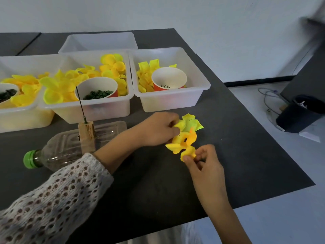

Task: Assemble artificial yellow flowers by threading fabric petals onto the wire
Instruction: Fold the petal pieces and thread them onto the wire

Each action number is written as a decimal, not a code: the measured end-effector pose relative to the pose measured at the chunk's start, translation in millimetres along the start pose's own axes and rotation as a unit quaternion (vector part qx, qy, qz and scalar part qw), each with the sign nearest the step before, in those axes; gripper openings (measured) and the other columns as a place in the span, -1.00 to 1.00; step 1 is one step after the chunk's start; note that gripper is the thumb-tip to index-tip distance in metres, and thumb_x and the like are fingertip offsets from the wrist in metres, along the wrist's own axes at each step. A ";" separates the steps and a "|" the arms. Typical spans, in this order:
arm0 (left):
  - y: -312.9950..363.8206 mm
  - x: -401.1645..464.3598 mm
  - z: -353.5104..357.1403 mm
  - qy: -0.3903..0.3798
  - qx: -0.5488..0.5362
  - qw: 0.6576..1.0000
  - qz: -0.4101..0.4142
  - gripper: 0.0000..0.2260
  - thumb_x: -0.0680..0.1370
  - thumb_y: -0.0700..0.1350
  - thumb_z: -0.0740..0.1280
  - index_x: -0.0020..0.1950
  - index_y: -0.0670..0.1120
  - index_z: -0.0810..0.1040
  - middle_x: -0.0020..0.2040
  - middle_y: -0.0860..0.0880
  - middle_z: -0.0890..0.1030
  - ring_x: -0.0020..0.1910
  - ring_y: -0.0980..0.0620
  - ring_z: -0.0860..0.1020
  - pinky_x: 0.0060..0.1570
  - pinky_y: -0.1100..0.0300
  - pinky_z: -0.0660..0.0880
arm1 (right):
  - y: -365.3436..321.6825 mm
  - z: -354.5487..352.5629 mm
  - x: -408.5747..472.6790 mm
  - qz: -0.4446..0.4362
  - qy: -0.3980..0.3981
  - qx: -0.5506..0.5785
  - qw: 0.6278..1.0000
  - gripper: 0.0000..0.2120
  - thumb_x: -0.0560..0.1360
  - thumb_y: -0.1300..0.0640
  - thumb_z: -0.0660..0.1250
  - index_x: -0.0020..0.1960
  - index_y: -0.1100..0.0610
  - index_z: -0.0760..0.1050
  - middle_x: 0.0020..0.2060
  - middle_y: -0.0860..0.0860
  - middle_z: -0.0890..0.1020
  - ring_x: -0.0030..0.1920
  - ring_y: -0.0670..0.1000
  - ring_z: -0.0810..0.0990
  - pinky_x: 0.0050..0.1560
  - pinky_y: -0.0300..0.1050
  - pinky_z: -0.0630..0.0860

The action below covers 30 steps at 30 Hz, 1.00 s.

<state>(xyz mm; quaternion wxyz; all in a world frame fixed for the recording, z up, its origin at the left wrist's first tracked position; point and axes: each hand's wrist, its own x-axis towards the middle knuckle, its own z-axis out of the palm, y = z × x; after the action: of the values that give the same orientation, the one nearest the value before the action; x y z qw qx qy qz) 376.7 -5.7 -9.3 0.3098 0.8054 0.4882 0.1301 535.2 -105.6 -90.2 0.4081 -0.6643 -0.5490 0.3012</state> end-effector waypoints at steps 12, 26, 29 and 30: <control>-19.3 7.8 -37.4 0.109 -0.202 0.970 -0.083 -0.89 0.56 -0.22 0.28 -0.14 -0.16 0.55 -0.16 -0.14 0.59 -0.14 -0.08 0.57 -0.01 0.00 0.54 | -1.7 7.1 -6.0 -0.041 -0.004 0.072 0.997 -0.70 0.55 0.09 0.22 -0.35 0.06 0.49 -0.46 -0.04 0.52 -0.45 -0.05 0.45 -0.42 -0.22 0.33; -30.6 96.0 -110.5 0.291 -0.244 0.910 -0.169 -0.87 0.59 -0.23 0.15 -0.05 -0.18 0.49 -0.16 -0.15 0.56 -0.39 0.01 0.49 -0.49 0.23 0.38 | -0.8 5.7 -3.9 0.002 -0.005 0.070 0.998 -0.69 0.53 0.13 0.21 -0.38 0.05 0.50 -0.45 -0.03 0.54 -0.40 -0.09 0.52 -0.36 -0.15 0.41; -29.2 111.8 -117.1 0.308 -0.310 0.883 -0.172 -0.68 0.64 -0.12 0.25 0.30 -0.30 0.41 0.03 -0.17 0.50 -0.13 -0.03 0.55 -0.21 0.20 0.57 | -0.1 5.1 -2.9 0.011 0.003 0.065 0.998 -0.68 0.55 0.16 0.21 -0.37 0.06 0.50 -0.44 -0.03 0.56 -0.38 -0.08 0.54 -0.36 -0.18 0.40; -28.9 115.1 -118.3 0.311 -0.301 0.882 -0.185 -0.54 0.64 -0.05 0.27 0.40 -0.33 0.31 0.11 -0.18 0.49 0.02 -0.07 0.55 -0.03 0.14 0.55 | -0.2 4.8 -2.8 0.011 0.004 0.066 0.998 -0.68 0.55 0.16 0.21 -0.37 0.06 0.50 -0.43 -0.03 0.56 -0.37 -0.08 0.54 -0.36 -0.18 0.40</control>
<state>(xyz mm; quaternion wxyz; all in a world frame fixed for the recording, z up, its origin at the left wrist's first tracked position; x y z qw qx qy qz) 352.0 147.7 53.6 0.3877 0.4866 0.6373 0.4548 530.4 -107.3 -92.5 0.4499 -0.6432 -0.5189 0.3385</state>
